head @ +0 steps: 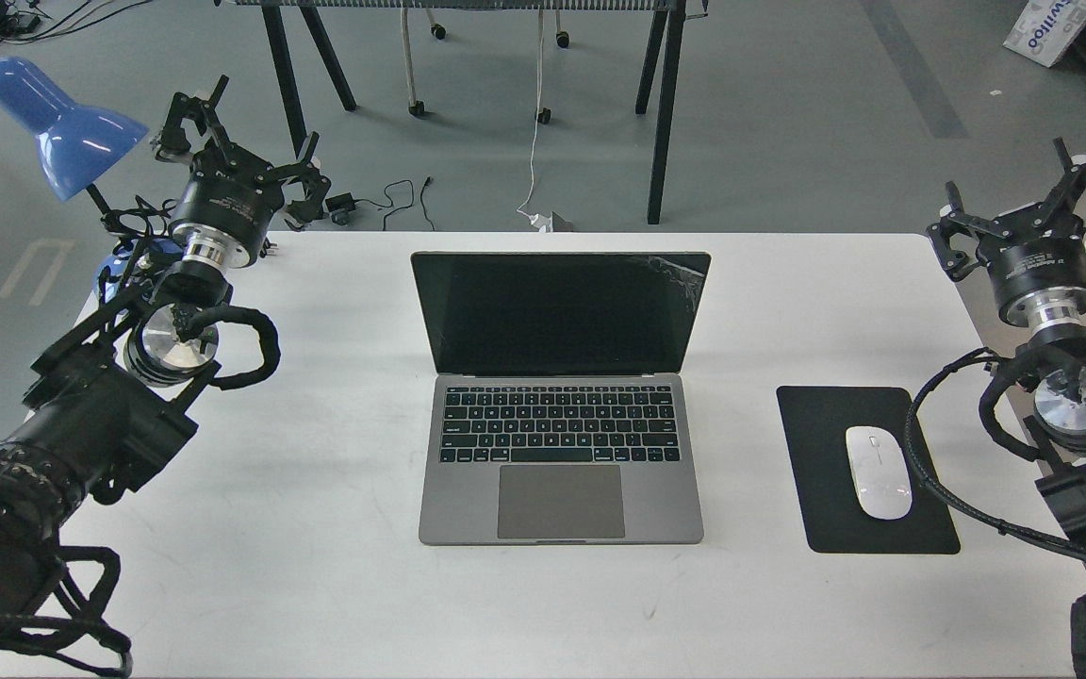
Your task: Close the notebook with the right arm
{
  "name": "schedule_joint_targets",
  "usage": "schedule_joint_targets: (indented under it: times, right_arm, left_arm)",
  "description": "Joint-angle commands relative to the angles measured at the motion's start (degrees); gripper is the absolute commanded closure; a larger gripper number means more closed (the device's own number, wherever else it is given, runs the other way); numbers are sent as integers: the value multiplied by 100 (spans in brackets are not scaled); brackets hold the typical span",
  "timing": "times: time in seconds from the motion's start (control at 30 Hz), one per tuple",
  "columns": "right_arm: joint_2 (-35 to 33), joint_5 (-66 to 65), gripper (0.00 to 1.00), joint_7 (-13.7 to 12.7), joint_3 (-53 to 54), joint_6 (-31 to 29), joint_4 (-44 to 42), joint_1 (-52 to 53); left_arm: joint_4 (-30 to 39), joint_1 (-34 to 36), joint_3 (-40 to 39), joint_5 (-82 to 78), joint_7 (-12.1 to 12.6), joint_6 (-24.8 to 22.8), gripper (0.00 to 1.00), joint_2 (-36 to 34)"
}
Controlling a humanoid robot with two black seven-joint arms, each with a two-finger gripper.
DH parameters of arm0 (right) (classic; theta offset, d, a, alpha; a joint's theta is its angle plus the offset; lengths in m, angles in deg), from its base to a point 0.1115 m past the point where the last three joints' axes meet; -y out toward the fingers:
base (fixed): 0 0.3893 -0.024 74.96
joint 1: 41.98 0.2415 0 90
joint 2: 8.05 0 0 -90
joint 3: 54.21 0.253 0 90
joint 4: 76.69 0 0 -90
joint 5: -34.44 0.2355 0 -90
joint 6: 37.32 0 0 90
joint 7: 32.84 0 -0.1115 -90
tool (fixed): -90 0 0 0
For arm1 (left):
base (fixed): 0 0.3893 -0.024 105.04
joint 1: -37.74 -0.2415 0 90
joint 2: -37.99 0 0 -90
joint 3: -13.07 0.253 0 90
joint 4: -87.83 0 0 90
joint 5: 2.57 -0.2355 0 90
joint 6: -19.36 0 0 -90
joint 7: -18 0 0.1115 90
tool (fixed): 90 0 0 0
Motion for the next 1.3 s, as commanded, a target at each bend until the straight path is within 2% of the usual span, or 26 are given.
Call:
schedule_joint_targets:
  times: [0.0, 0.27, 0.5, 0.83, 1.1, 1.27]
  right_arm:
    - [35, 0, 0, 0, 0, 5, 21, 7]
    - [192, -8, 0, 35, -780, 119, -58, 498]
    - [815, -9, 0, 9, -1774, 260, -348, 1131]
    - [1528, -17, 0, 0, -2407, 225, -981, 1738]
    - [1599, 0, 0, -9, -3049, -3, -604, 1546]
    - [1109, -8, 0, -18, -3216, -83, 520, 975]
  left_arm:
    - [1, -2, 11, -34, -18, 0, 0, 6]
    - [1, -2, 2, -17, -9, 0, 0, -3]
    - [1, -2, 2, -26, -1, 0, 0, -3]
    - [1, -2, 2, -17, -1, 0, 0, -3]
    - [1, -11, 2, -17, -9, 0, 0, -3]
    - [1, -11, 2, -17, -1, 0, 0, -3]
